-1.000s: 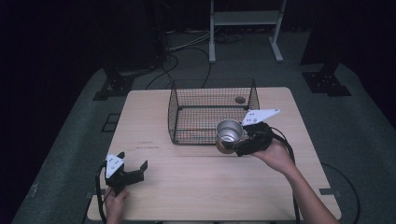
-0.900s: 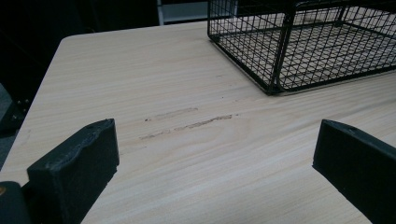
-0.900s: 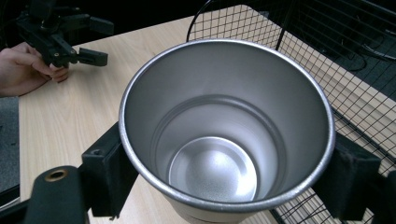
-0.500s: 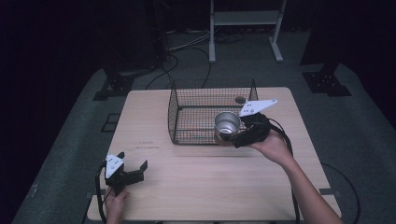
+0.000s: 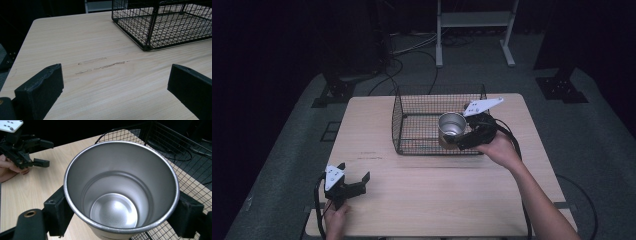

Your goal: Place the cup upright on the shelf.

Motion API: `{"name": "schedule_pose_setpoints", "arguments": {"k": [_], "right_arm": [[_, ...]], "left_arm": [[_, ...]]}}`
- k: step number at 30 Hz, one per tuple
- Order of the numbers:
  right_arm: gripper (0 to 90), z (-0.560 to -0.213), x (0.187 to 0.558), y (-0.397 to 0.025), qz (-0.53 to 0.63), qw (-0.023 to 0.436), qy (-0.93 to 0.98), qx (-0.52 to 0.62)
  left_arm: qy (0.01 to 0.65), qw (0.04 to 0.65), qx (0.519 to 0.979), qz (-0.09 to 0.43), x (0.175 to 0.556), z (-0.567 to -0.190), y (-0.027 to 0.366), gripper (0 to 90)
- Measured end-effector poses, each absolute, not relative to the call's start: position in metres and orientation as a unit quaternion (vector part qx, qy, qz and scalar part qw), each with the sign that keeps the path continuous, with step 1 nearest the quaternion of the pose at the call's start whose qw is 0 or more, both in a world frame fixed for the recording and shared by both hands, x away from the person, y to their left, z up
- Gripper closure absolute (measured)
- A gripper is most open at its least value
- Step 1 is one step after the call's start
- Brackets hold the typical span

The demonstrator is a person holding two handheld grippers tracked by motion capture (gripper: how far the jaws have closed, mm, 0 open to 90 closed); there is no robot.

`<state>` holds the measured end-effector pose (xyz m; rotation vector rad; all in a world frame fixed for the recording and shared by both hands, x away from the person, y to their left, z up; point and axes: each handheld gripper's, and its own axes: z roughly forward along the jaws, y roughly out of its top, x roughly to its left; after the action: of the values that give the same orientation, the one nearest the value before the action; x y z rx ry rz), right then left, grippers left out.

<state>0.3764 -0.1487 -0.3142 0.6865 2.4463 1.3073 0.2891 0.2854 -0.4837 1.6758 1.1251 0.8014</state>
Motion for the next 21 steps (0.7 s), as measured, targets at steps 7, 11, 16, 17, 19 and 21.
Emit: {"name": "schedule_pose_setpoints", "arguments": {"k": [7,11,16,17,19,21], "right_arm": [[17.9,-0.308,0.385,-0.145,0.452,0.143,0.847,0.241],[17.9,-0.304,0.39,-0.142,0.452,0.145,0.846,0.244],[17.9,-0.302,0.398,-0.139,0.449,0.148,0.845,0.249],[17.9,-0.302,0.399,-0.139,0.45,0.148,0.845,0.248],[17.9,-0.302,0.404,-0.138,0.45,0.145,0.844,0.252],[17.9,-0.302,0.41,-0.138,0.447,0.144,0.845,0.256]], "left_arm": [[0.458,0.466,0.683,0.327,0.289,-0.484,0.286,0.0],[0.459,0.466,0.682,0.327,0.289,-0.484,0.286,0.0],[0.459,0.466,0.682,0.327,0.289,-0.484,0.286,0.0],[0.459,0.466,0.682,0.327,0.289,-0.484,0.286,0.0],[0.459,0.466,0.682,0.327,0.289,-0.484,0.286,0.0],[0.459,0.468,0.681,0.327,0.29,-0.484,0.286,0.0]]}}
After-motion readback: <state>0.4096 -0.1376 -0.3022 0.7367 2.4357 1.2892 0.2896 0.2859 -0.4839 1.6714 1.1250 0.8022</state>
